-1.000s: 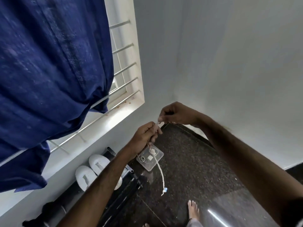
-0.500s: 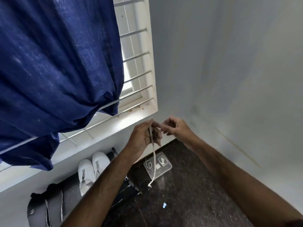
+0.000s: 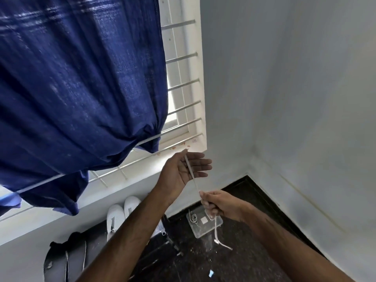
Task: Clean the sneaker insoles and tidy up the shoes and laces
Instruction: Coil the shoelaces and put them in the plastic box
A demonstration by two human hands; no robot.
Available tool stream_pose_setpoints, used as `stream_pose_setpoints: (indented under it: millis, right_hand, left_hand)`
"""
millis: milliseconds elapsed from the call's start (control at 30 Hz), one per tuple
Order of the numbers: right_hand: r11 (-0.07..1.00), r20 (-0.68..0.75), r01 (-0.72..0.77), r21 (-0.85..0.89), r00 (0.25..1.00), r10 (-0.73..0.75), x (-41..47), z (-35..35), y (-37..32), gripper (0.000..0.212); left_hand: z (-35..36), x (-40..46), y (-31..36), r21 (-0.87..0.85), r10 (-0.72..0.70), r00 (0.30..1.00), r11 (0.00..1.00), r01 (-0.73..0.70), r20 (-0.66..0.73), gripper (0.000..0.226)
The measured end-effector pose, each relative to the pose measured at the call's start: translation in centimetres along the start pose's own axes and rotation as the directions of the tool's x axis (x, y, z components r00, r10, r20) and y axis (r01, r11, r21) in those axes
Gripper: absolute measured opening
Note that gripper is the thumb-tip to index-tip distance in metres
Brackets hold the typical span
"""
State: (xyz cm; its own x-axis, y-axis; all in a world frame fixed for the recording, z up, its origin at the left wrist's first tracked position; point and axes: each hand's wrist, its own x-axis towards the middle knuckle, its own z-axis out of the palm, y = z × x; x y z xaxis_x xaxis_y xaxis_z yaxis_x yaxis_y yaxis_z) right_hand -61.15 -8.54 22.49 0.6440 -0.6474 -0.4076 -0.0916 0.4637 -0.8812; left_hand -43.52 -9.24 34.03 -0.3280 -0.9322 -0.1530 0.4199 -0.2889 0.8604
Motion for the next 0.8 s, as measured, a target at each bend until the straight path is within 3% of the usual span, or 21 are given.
stream_pose_setpoints:
  millis: [100,167,267,400,533,633,800]
  right_hand:
    - [0.992,-0.143,-0.125,-0.034,0.982,0.119,1.5,-1.4,-2.9,0.040]
    - [0.995,-0.224,-0.102,0.018,0.969,0.104,1.9,-2.3,-6.4,0.040]
    - [1.000,-0.216,-0.007,0.022,0.976,0.012,1.7,-2.3,-11.5,0.043]
    - [0.992,-0.159,0.119,-0.037,0.980,-0.123,-0.1,0.5,-14.3,0.033]
    - [0.972,-0.140,0.229,-0.051,0.962,-0.234,-1.9,4.2,-10.9,0.026]
    - [0.986,-0.064,0.167,0.001,0.984,-0.167,-1.3,5.0,-5.3,0.026]
    - [0.999,-0.009,0.035,0.041,0.999,-0.034,0.4,2.1,-1.4,0.032]
  left_hand:
    - [-0.7,-0.4,-0.6,0.092,-0.048,0.998,0.995,0.044,0.042,0.053]
    - [-1.3,-0.7,-1.4,0.194,-0.075,0.997,0.978,0.073,0.000,0.051]
    - [-2.1,-0.7,-2.5,0.262,-0.104,0.990,0.957,0.125,-0.090,0.052]
    - [-2.4,-0.1,-3.6,0.198,-0.115,0.979,0.969,0.148,-0.166,0.049]
    - [-2.8,0.2,-3.2,0.007,-0.026,0.957,1.000,0.029,-0.290,0.039]
    - [-3.2,0.1,-2.0,-0.069,-0.023,0.977,0.998,0.009,-0.212,0.046]
    - [-2.5,-0.7,-0.6,0.031,-0.013,0.995,0.999,0.016,-0.099,0.049]
